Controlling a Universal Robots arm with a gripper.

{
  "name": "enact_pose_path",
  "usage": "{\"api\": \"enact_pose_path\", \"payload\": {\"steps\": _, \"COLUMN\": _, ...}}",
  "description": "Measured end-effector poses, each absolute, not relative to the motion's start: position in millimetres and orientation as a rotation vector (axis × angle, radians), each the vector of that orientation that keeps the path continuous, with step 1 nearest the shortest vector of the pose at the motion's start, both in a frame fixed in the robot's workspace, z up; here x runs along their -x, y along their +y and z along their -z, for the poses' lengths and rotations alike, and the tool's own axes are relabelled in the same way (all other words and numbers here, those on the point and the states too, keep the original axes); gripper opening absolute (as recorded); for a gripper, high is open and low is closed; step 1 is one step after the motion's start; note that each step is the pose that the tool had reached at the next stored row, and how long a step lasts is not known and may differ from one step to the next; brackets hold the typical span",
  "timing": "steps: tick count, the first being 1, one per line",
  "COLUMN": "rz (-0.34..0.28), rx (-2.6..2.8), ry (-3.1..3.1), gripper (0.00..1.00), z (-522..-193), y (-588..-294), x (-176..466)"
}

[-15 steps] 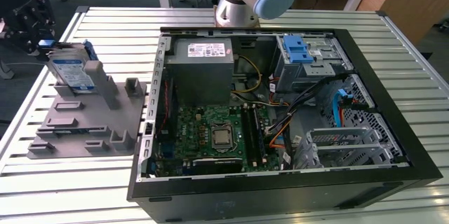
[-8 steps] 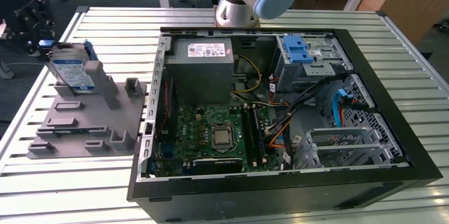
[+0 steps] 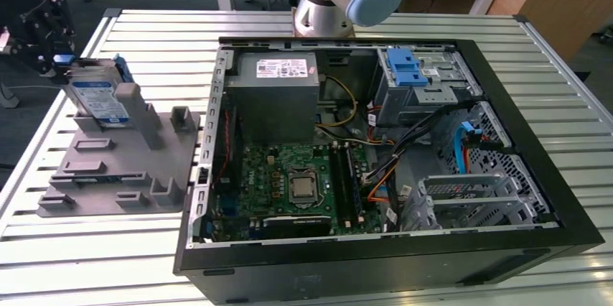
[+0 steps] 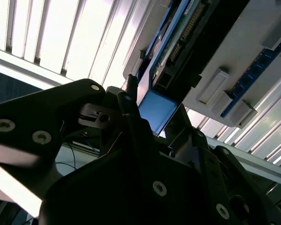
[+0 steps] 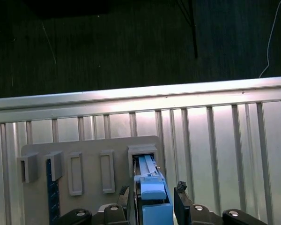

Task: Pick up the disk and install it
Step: 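Pick up the disk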

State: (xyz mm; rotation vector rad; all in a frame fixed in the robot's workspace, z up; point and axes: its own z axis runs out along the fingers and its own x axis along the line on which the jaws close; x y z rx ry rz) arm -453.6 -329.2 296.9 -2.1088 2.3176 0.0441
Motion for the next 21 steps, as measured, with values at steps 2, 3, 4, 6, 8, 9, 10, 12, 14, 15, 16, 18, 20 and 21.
{"api": "enact_pose_path", "payload": {"steps": 2, "rz": -0.044, "rx": 2.109, "ry": 2.318, "gripper": 0.48, "z": -296.9, "y": -329.2, "x": 453.6}}
{"api": "enact_pose_path", "payload": {"steps": 3, "rz": -0.044, "rx": 2.109, "ry": 2.318, "gripper": 0.48, "z": -296.9, "y": -329.2, "x": 453.6}}
{"api": "enact_pose_path", "payload": {"steps": 4, "rz": -0.044, "rx": 2.109, "ry": 2.318, "gripper": 0.41, "z": -296.9, "y": -329.2, "x": 453.6}}
{"api": "enact_pose_path", "payload": {"steps": 6, "rz": -0.044, "rx": 2.109, "ry": 2.318, "gripper": 0.4, "z": -296.9, "y": -329.2, "x": 453.6}}
{"api": "enact_pose_path", "payload": {"steps": 8, "rz": -0.044, "rx": 2.109, "ry": 2.318, "gripper": 0.37, "z": -296.8, "y": -329.2, "x": 453.5}}
{"api": "enact_pose_path", "payload": {"steps": 9, "rz": -0.044, "rx": 2.109, "ry": 2.318, "gripper": 0.37, "z": -296.8, "y": -329.2, "x": 453.5}}
{"api": "enact_pose_path", "payload": {"steps": 10, "rz": -0.043, "rx": 2.109, "ry": 2.318, "gripper": 0.37, "z": -296.8, "y": -329.2, "x": 453.5}}
{"api": "enact_pose_path", "payload": {"steps": 12, "rz": -0.041, "rx": 2.122, "ry": 2.308, "gripper": 0.37, "z": -296.7, "y": -329.3, "x": 453.5}}
{"api": "enact_pose_path", "payload": {"steps": 14, "rz": -0.039, "rx": 2.15, "ry": 2.284, "gripper": 0.37, "z": -296.8, "y": -329.3, "x": 453.5}}
{"api": "enact_pose_path", "payload": {"steps": 15, "rz": -0.039, "rx": 2.162, "ry": 2.273, "gripper": 0.37, "z": -296.8, "y": -329.4, "x": 453.6}}
{"api": "enact_pose_path", "payload": {"steps": 16, "rz": -0.038, "rx": 2.172, "ry": 2.264, "gripper": 0.37, "z": -296.8, "y": -329.4, "x": 453.6}}
{"api": "enact_pose_path", "payload": {"steps": 18, "rz": -0.037, "rx": 2.186, "ry": 2.252, "gripper": 0.37, "z": -296.8, "y": -329.6, "x": 453.7}}
{"api": "enact_pose_path", "payload": {"steps": 20, "rz": -0.037, "rx": 2.186, "ry": 2.252, "gripper": 0.37, "z": -296.8, "y": -329.8, "x": 453.8}}
{"api": "enact_pose_path", "payload": {"steps": 21, "rz": -0.036, "rx": 2.19, "ry": 2.249, "gripper": 0.37, "z": -296.8, "y": -330.0, "x": 453.9}}
